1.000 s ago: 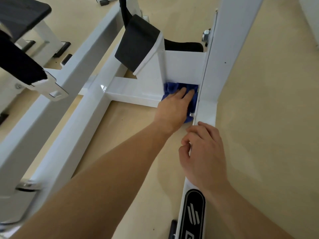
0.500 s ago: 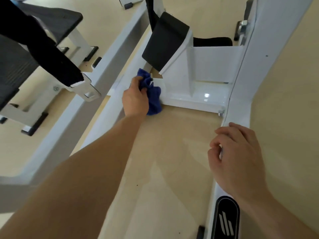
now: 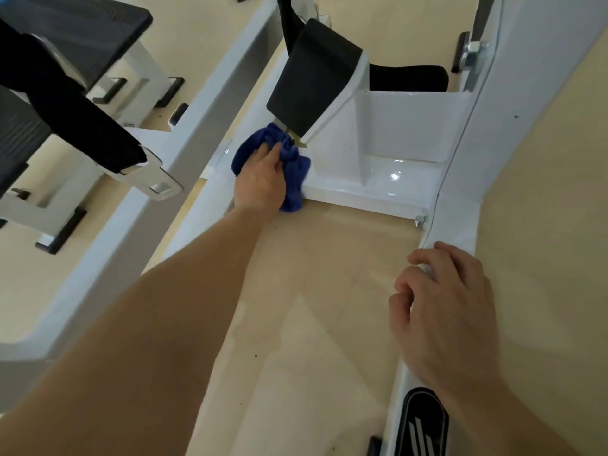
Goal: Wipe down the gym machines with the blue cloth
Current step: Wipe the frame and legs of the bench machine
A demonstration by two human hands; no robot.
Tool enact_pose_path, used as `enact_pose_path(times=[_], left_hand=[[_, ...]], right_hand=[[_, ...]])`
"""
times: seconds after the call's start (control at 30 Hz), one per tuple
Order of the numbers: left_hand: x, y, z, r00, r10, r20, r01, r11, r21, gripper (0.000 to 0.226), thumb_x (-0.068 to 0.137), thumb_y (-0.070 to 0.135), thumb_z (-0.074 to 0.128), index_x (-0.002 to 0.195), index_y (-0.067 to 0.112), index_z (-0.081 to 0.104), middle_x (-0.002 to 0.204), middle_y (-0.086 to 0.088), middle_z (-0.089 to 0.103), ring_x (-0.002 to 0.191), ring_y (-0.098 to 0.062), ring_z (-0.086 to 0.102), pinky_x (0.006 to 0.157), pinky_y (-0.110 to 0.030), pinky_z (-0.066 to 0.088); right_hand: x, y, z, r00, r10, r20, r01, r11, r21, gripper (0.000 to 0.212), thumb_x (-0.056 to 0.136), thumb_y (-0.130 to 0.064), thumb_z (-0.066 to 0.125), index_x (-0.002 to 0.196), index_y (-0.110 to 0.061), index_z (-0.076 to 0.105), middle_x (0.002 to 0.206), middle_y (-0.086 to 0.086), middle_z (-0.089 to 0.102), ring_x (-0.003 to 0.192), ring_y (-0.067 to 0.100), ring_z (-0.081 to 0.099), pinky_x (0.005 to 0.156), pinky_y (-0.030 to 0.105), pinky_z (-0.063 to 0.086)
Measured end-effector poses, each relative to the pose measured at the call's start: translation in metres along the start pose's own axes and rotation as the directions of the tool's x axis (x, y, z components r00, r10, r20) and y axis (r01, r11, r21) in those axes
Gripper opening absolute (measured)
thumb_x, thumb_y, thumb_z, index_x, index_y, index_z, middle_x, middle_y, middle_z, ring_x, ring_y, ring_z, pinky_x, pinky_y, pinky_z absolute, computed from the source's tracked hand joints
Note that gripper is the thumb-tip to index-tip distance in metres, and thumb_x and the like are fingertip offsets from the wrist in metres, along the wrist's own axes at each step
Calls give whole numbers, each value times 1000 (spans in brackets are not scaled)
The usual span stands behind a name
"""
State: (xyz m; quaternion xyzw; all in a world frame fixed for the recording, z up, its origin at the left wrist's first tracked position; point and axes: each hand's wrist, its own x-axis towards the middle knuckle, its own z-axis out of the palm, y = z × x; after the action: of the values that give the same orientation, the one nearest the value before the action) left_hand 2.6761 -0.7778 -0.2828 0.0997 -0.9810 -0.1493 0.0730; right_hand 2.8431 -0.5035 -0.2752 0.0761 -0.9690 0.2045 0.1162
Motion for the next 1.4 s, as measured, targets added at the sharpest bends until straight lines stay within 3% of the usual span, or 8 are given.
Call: enact_pose_path(times=[0.2,0.37,0.53,0.7,0.9,1.0,1.23,1.4], left_hand=[[-43,0,14,975,220,-10,-220,975,9,45,103,31,43,148,28,42,155,4,37,137,-20,41,100,-32,40],[-10,-4,17,994,-78,-74,76,997,-22,42,104,30,35,143,22,48,152,-4,42,138,-26,41,111,-34,33],[-47,57,29,979,-189,-83,168,963,-209,42,103,24,36,144,22,47,149,-1,45,131,-28,45,99,-32,39],[-65,100,29,840,-531,113,521,728,-446,49,102,30,43,150,24,34,148,-11,43,124,-32,51,98,-34,40],[-106,180,47,842,-465,275,526,592,-610,35,99,34,53,114,3,61,106,-10,65,100,-26,63,79,-28,45],[-101,171,40,839,-454,300,540,626,-563,30,98,33,55,104,5,62,94,-9,65,94,-28,66,75,-32,51],[-48,80,7,787,-595,163,591,650,-478,35,98,17,48,128,3,58,128,-14,62,115,-29,61,60,-21,44],[-30,42,-1,873,-485,44,487,873,-41,40,102,17,42,138,2,46,138,-20,51,125,-36,50,98,-37,42]], right_hand=[[-2,1,-1,1000,16,19,-16,1000,4,23,79,-22,49,74,-14,70,111,1,63,122,30,46,92,44,43],[0,0,1,1000,15,23,-15,1000,17,21,80,-23,51,76,-15,70,112,0,63,122,28,45,93,42,42],[-2,2,1,999,40,5,-40,996,82,16,76,-13,61,89,-13,71,116,3,61,120,27,47,94,42,44],[-3,-1,-4,985,170,-31,-167,982,93,36,77,-15,53,110,-13,66,132,10,52,124,32,45,103,45,38],[-3,1,-4,980,190,-67,-177,971,161,42,78,-23,37,108,-13,64,128,8,54,121,29,45,97,46,45],[-4,4,-2,980,188,-68,-174,968,181,45,78,-23,34,109,-14,65,130,6,53,123,28,45,99,45,44],[-7,2,-5,990,135,-32,-133,989,63,32,80,-15,52,110,-13,65,132,10,51,125,31,45,101,44,41],[-5,0,-2,992,124,7,-123,990,-73,30,81,-16,56,108,-11,66,131,12,49,123,34,43,100,46,39]])
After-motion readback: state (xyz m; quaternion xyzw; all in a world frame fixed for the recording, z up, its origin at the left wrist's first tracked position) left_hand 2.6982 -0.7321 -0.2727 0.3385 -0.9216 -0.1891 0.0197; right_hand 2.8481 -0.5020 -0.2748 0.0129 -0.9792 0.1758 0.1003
